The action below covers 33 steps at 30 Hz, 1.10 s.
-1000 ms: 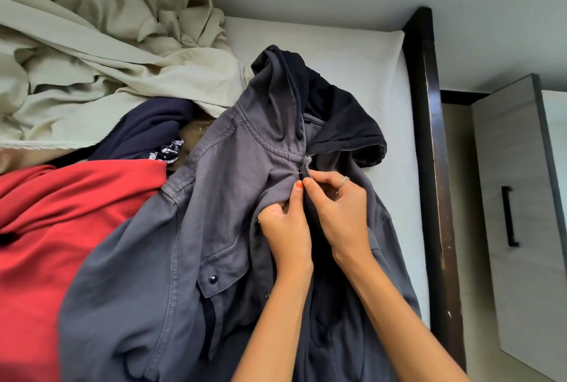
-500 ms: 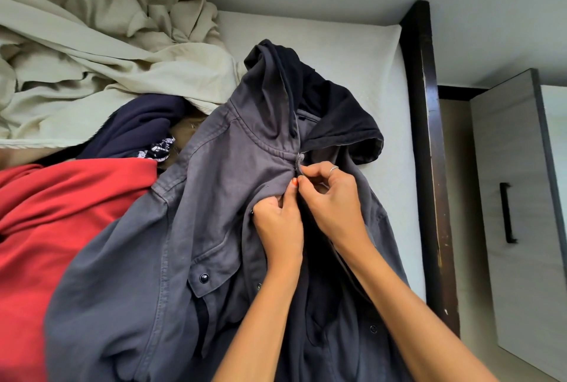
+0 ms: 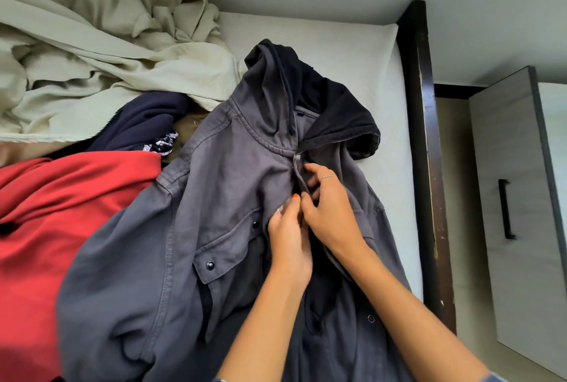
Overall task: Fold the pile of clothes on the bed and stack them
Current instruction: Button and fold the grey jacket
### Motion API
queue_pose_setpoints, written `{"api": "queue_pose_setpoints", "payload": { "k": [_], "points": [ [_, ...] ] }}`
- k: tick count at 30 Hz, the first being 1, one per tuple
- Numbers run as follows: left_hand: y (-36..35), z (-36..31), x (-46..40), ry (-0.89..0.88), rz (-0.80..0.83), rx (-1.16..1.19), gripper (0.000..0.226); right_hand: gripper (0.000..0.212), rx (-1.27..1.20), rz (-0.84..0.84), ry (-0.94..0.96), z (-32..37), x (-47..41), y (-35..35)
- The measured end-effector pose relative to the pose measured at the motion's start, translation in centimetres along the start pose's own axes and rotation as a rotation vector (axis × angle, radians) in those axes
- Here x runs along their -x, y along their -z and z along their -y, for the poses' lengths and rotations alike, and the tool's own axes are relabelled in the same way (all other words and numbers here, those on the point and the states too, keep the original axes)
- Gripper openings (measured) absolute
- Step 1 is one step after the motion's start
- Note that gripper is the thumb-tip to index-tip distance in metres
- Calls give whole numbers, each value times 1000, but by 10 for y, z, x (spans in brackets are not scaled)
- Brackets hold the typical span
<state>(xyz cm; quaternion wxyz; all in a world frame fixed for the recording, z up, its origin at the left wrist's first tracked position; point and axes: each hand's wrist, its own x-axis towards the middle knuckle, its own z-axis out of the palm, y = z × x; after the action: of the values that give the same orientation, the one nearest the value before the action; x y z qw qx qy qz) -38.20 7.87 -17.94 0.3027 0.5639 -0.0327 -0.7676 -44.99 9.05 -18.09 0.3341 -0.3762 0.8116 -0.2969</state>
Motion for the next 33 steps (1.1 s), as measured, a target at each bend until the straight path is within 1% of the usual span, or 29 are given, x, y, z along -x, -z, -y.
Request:
{"api": "queue_pose_setpoints", "payload": {
  "k": [1, 3, 5, 7, 9, 10, 12, 16, 20, 22, 25, 27, 28, 30, 31, 33],
  "points": [
    [3, 1, 6, 53, -18, 164, 32, 47, 51, -19, -1, -5, 7, 0],
    [15, 3, 13, 94, -86, 395, 38, 43, 165, -45, -6, -16, 23, 0],
    [28, 6, 21, 113, -131, 547, 41, 30, 287, -71, 20, -25, 38, -2],
    [36, 4, 25, 137, -172, 683, 41, 18, 343, -90, 26, -30, 49, -3],
    [35, 0, 21, 141, -238, 832, 28, 10, 295, -109, -7, -34, 56, -4],
    [32, -4, 18, 139, -264, 892, 21, 10, 239, -129, -33, -35, 59, -2],
    [24, -10, 17, 144, -279, 951, 16, 12, 98, -173, -73, -32, 63, 3],
    [21, -3, 34, 143, -216, 913, 8, 9, -110, -193, -89, -19, 70, 16],
    [23, 6, 55, 144, -28, 937, 8, 14, -220, -149, -99, -14, 82, 25],
    [26, 3, 62, 109, 29, 871, 4, 11, -255, -123, -104, -16, 86, 28],
    [45, -1, 71, 23, 46, 726, 5, 11, -270, -103, -123, -18, 86, 32],
    [61, 6, 81, 19, 39, 590, 12, 10, -266, -102, -120, -16, 85, 32],
    [69, 14, 84, 40, 8, 506, 15, 10, -251, -101, -116, -14, 84, 33],
    [81, 30, 89, 97, -83, 346, 10, 13, -207, -92, -111, -9, 85, 32],
    [80, 35, 90, 107, -101, 288, 7, 13, -188, -91, -108, -7, 86, 31],
    [71, 35, 90, 67, -58, 227, 5, 10, -167, -104, -110, -3, 88, 29]
  ]
}}
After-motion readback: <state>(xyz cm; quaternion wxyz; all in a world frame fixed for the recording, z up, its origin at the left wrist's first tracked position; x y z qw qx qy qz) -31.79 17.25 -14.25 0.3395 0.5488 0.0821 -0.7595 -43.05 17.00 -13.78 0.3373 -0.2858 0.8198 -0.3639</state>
